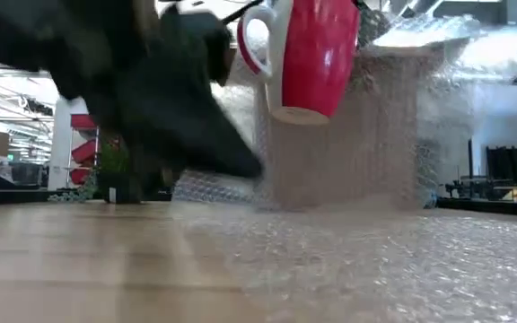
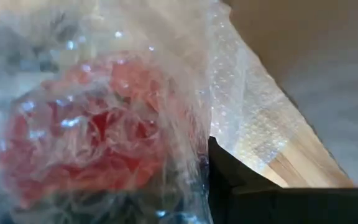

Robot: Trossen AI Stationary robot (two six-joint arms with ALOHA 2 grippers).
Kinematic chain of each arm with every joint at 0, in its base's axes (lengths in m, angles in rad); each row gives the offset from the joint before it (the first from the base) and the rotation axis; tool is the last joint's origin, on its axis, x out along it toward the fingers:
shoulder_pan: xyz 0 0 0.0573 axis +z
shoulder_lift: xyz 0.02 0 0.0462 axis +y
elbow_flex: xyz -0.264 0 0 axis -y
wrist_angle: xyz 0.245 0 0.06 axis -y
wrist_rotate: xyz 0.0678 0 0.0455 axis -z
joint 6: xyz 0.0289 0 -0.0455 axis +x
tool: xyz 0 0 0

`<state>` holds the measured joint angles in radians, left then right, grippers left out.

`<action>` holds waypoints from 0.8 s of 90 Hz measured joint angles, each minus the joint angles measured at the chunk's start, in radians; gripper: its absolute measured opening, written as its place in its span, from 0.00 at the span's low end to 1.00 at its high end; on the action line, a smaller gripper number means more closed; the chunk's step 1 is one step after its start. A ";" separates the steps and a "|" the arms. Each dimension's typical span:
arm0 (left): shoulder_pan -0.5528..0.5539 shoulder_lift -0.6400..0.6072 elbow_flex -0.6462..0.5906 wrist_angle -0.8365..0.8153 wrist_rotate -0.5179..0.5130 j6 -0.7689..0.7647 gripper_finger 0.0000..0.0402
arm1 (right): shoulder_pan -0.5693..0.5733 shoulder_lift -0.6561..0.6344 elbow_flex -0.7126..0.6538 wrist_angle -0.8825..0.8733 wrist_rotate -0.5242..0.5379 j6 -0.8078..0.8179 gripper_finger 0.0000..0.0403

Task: Wrap mug
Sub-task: Wrap the red mug in the bubble wrap

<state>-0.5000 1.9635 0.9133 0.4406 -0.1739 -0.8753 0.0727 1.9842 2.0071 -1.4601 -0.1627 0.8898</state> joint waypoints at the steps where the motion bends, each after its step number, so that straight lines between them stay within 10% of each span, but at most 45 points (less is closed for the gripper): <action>1: -0.001 0.008 0.004 0.001 0.010 0.001 0.00 | 0.001 0.000 -0.001 -0.001 0.000 0.001 0.00; 35: -0.142 0.030 0.031 -0.008 0.217 -0.062 0.00 | 0.107 0.001 -0.053 0.027 -0.002 0.076 0.00; 72: -0.082 -0.020 0.117 -0.129 -0.266 0.225 0.00 | 0.040 -0.024 -0.025 0.017 0.004 0.089 0.00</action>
<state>-0.5819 1.9431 1.0302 0.3111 -0.4397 -0.6506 0.1127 1.9598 1.9820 -1.4433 -0.1585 0.9790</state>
